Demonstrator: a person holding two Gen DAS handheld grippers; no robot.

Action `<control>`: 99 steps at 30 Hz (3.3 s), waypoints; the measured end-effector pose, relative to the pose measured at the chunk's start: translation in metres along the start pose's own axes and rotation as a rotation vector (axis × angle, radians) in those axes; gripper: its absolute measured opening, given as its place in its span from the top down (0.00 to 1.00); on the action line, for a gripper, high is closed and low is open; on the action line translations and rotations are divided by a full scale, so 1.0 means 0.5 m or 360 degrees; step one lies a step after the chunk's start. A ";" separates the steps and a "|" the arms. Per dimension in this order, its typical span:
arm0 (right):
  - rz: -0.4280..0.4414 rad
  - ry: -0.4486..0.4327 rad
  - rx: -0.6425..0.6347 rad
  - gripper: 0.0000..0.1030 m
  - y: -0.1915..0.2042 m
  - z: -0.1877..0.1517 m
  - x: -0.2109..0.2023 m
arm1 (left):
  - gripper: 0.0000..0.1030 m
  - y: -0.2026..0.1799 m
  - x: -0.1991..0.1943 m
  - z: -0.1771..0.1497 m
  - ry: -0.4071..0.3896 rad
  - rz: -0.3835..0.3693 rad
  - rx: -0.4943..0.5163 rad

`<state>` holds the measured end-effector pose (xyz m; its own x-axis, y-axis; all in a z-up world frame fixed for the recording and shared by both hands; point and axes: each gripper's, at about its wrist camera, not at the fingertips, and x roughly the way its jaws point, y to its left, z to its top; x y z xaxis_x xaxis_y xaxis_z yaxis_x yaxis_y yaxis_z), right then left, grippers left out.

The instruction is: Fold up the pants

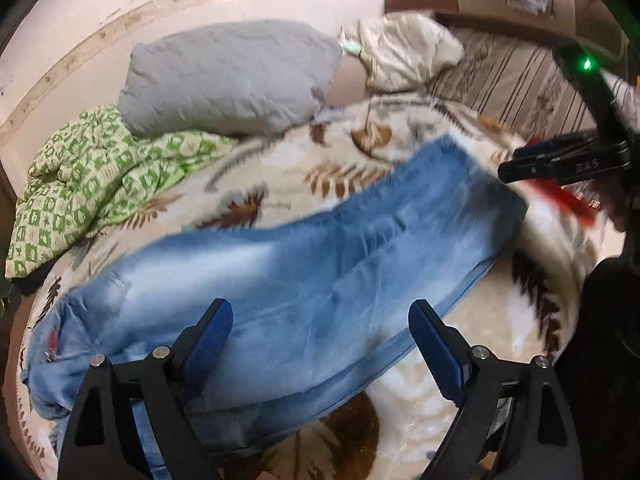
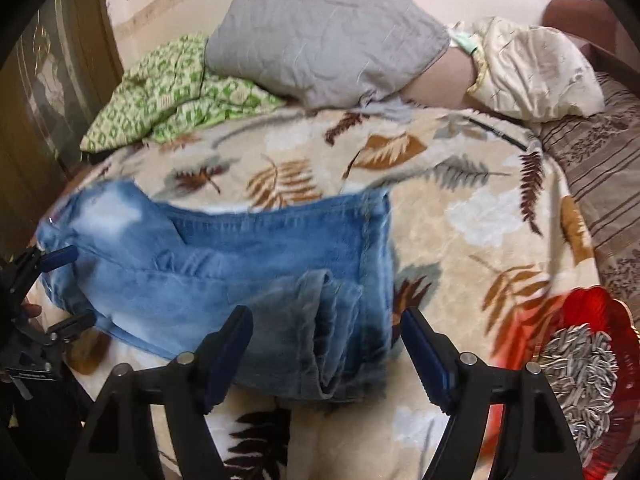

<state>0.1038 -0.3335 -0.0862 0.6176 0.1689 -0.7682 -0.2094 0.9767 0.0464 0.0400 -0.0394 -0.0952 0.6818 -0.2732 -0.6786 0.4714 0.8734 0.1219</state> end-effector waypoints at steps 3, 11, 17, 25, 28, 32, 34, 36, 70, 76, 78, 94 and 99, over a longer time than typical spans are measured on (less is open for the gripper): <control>0.0101 -0.0025 0.0143 0.23 -0.032 0.015 -0.022 | 0.12 0.020 -0.018 0.023 -0.0032 -0.0170 -0.0055; 0.0426 0.0064 0.0541 0.23 -0.101 0.038 -0.002 | 0.12 0.003 0.070 0.082 0.0130 -0.0496 0.0137; 0.0480 0.0202 0.0402 0.24 -0.075 0.056 0.032 | 0.12 -0.002 0.154 0.080 0.0377 -0.0649 0.0308; 0.0311 0.0470 0.0080 0.49 -0.006 0.074 0.133 | 0.21 0.029 0.194 0.053 0.0540 -0.0732 0.0286; 0.0221 0.0480 0.0003 0.74 0.003 0.064 0.146 | 0.44 0.030 0.205 0.044 0.0559 -0.0707 0.0296; 0.0236 0.0410 -0.0058 0.83 0.002 0.057 0.117 | 0.79 0.031 0.189 0.049 0.0497 -0.0706 0.0302; 0.0238 0.0343 -0.0141 0.84 0.013 0.053 0.087 | 0.89 0.023 0.165 0.052 0.0429 -0.0686 0.0356; 0.0252 0.0273 -0.0236 0.87 0.029 0.045 0.053 | 0.92 0.014 0.142 0.050 0.0380 -0.0689 0.0409; 0.0339 0.0206 -0.0101 0.19 -0.005 -0.014 -0.026 | 0.15 -0.003 0.090 0.137 0.0162 -0.0682 0.0376; 0.0395 0.0248 0.0098 0.22 -0.029 -0.002 0.052 | 0.15 -0.033 0.197 0.164 0.0370 -0.0751 0.0676; 0.0447 0.0237 0.0162 0.22 -0.041 -0.006 0.069 | 0.15 -0.034 0.227 0.168 0.0421 -0.0770 0.0721; 0.0395 0.0221 0.0076 0.93 -0.024 -0.002 0.123 | 0.92 -0.050 0.282 0.138 0.0586 -0.0740 0.0888; 0.0323 0.0104 -0.0067 0.97 -0.001 0.010 0.062 | 0.96 -0.049 0.217 0.155 0.0439 -0.0706 0.0901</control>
<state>0.1270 -0.3283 -0.1070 0.5091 0.3511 -0.7858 -0.3570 0.9169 0.1784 0.1459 -0.1218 -0.1156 0.2330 -0.3742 -0.8976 0.9331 0.3460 0.0980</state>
